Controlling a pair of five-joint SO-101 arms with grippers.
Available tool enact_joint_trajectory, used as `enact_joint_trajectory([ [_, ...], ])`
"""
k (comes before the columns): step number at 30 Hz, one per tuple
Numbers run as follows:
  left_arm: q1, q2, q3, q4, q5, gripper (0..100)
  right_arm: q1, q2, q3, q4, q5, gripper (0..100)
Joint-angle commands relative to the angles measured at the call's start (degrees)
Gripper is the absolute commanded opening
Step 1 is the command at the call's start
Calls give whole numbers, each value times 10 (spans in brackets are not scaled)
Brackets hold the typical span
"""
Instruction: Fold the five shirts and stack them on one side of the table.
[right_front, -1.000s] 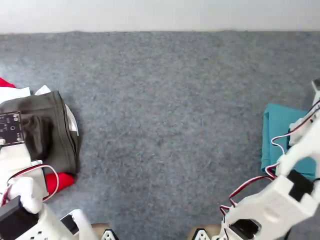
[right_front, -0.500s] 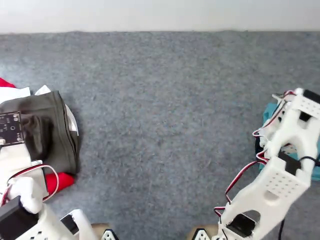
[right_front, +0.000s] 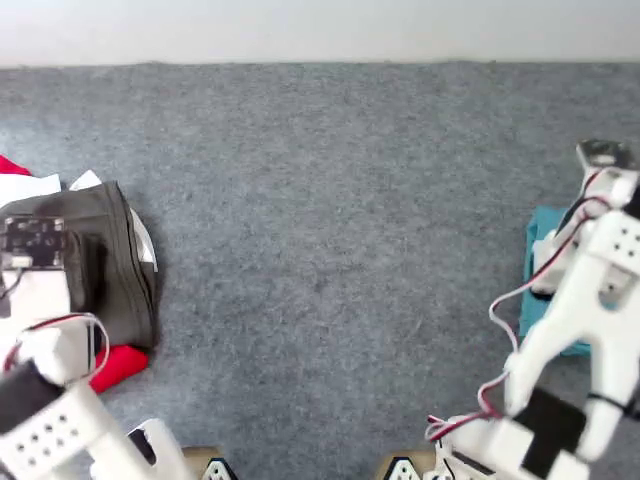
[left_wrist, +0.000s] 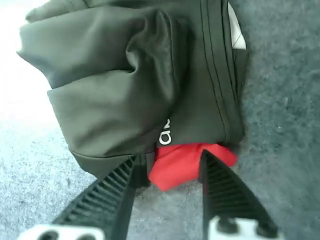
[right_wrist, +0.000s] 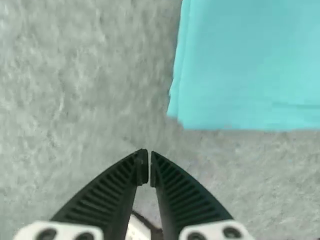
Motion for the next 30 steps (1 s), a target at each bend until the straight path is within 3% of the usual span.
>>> enact_joint_trajectory([
  [1, -3, 83, 2, -56, -29, 185, -8, -72, 63, 23, -6, 9],
  [8, 25, 294, -2, -120, -97, 185, -6, -142, 147, 23, -6, 9],
  [14, 59, 433, -2, -208, -99, 176, -5, -190, 184, 23, -6, 9],
  [19, 114, 512, -2, -240, -101, 58, -5, -229, 196, 24, -6, 9],
  [21, 142, 531, -13, -235, -101, 9, -5, -239, 196, 23, -5, 9],
  [24, 170, 536, -52, -190, -98, 13, -5, -244, 195, 23, -3, 9],
  [30, 193, 536, -219, -63, -8, 13, -7, -246, 187, 23, -3, 9],
])
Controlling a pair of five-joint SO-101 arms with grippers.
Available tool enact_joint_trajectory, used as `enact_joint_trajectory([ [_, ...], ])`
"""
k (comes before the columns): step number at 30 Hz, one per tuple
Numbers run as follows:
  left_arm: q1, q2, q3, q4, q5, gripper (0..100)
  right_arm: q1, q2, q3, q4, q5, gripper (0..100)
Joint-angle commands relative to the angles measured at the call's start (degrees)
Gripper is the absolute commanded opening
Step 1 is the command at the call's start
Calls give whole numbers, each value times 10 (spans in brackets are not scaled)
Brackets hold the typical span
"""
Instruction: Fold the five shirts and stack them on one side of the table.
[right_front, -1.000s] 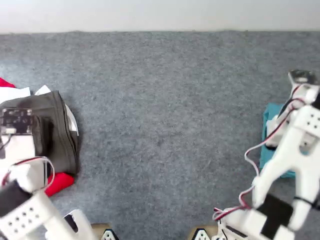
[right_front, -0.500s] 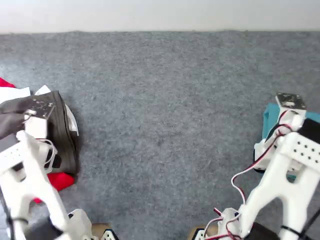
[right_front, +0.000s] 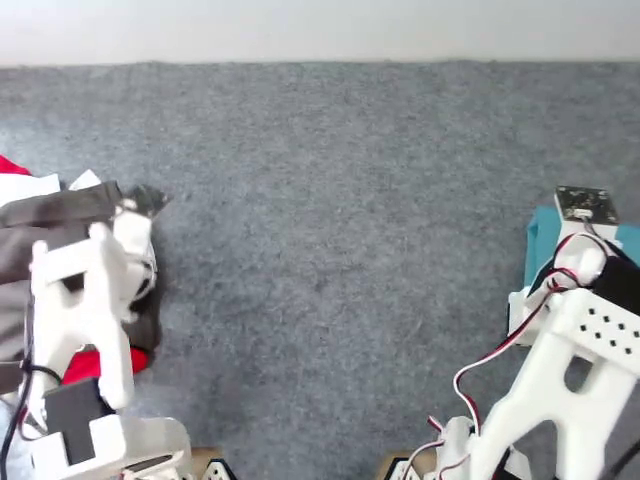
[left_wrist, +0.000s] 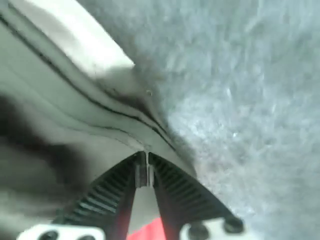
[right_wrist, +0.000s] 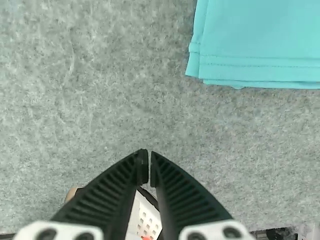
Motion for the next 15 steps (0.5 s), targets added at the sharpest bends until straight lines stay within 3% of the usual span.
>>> enact_joint_trajectory([
  [1, 19, -3, -119, 69, 47, 13, -7, -17, -15, 23, -3, 9],
  [8, 73, -2, -240, 160, 96, 13, -5, -18, -47, 23, -3, 9],
  [12, 33, -2, -244, 164, 94, 26, -5, -18, -47, 23, -3, 9],
  [15, -11, 1, -244, 131, 93, 115, -5, -16, -47, 23, -3, 9],
])
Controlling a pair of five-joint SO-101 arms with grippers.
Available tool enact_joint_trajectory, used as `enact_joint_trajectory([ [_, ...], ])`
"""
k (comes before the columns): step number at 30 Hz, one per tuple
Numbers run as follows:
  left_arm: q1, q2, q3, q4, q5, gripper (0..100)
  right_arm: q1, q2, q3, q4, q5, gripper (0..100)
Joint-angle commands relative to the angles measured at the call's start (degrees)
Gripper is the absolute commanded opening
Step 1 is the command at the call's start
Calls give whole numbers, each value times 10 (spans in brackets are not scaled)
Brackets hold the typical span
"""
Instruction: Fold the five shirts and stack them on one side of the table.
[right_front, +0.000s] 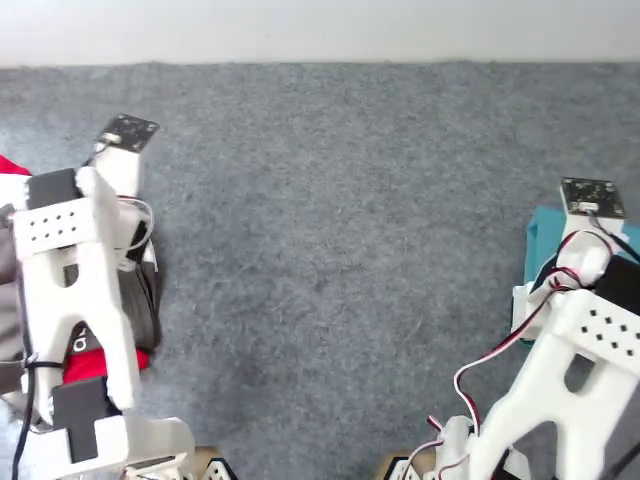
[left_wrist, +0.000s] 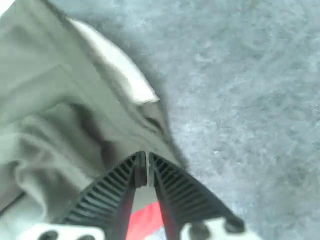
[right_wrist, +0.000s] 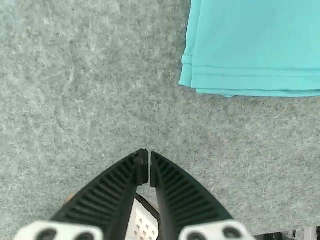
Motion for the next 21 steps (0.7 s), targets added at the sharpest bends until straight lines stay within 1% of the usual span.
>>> enact_joint_trajectory([
  [1, -47, -4, -23, -33, 4, 146, -5, -14, -18, 23, -3, 9],
  [3, -73, -4, -23, -57, 5, 182, -7, -12, -18, 23, -3, 9],
  [7, -104, 5, -19, -107, 6, 193, -7, -12, -18, 23, -3, 9],
  [11, -106, 46, -13, -156, 7, 193, -6, -12, -18, 23, -4, 9],
  [16, -106, 136, -13, -194, 43, 190, -6, -11, -18, 23, -4, 9],
  [19, -107, 184, -15, -229, 88, 163, -5, -11, -18, 24, -4, 9],
  [21, -106, 190, -18, -241, 105, 98, -5, -13, -18, 24, -4, 9],
])
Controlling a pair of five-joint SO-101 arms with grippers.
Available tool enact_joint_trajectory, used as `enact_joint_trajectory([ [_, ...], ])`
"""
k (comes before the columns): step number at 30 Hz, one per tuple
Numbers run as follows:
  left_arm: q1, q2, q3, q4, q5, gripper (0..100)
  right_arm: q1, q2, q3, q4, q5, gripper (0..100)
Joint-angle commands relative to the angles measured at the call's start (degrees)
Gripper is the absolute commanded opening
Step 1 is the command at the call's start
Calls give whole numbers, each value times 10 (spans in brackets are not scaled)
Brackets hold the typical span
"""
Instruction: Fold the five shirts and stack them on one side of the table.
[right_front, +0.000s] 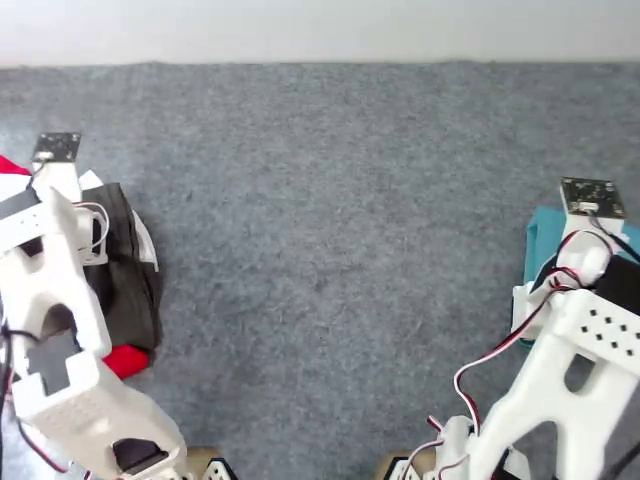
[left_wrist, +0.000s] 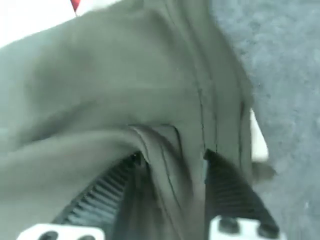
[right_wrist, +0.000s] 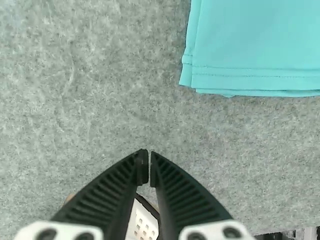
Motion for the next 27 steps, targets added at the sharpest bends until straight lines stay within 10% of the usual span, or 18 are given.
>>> enact_joint_trajectory([
  [1, 2, 3, -19, -21, 27, 59, -5, -14, -18, 24, -4, 9],
  [15, 135, 3, -472, 315, 73, 12, -5, -16, -18, 24, -4, 9],
  [27, 486, -35, -589, 273, 122, 12, -5, -16, -18, 23, -3, 9],
])
